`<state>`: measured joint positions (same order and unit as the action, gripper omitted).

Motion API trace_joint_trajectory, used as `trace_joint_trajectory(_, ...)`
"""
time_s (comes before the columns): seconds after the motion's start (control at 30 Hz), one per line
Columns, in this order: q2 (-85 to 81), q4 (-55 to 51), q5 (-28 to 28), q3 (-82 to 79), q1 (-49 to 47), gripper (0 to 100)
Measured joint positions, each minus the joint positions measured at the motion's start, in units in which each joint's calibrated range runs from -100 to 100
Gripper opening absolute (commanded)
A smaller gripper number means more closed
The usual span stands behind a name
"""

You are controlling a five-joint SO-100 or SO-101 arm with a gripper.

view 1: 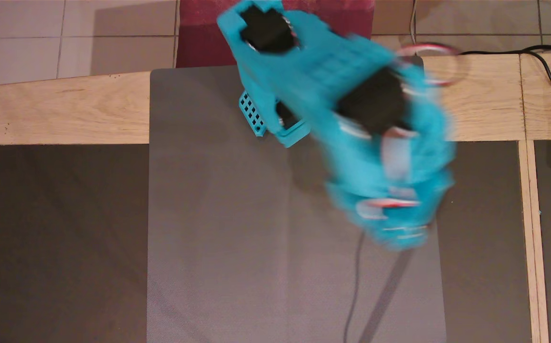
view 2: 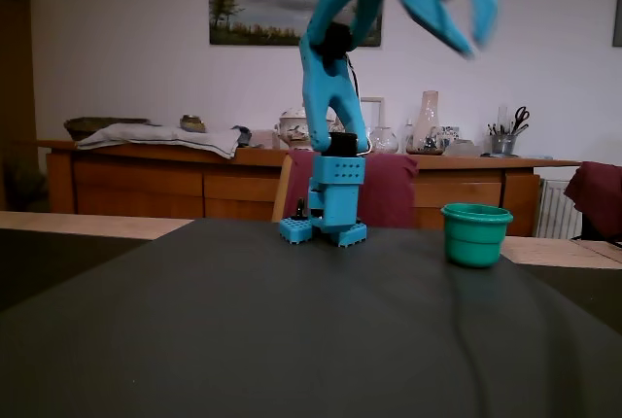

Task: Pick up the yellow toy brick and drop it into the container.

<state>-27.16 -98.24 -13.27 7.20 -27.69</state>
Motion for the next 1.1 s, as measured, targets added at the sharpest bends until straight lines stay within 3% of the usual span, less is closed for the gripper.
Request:
trace_joint_trajectory(0.2,-11.30,0.00,0.11,0.00,14.55,0)
trace_joint_trajectory(0.43,-25.07,-0.09,4.65,-3.90,17.07,0)
trace_joint_trajectory(0.57,-34.08,0.35,6.56,-22.02,17.15,0)
trace_joint_trajectory(0.87,-54.06,20.33,6.77,-62.17,17.15,0)
trace_joint_trajectory(1.1,-66.81,24.11,8.67,-77.93,17.52,0)
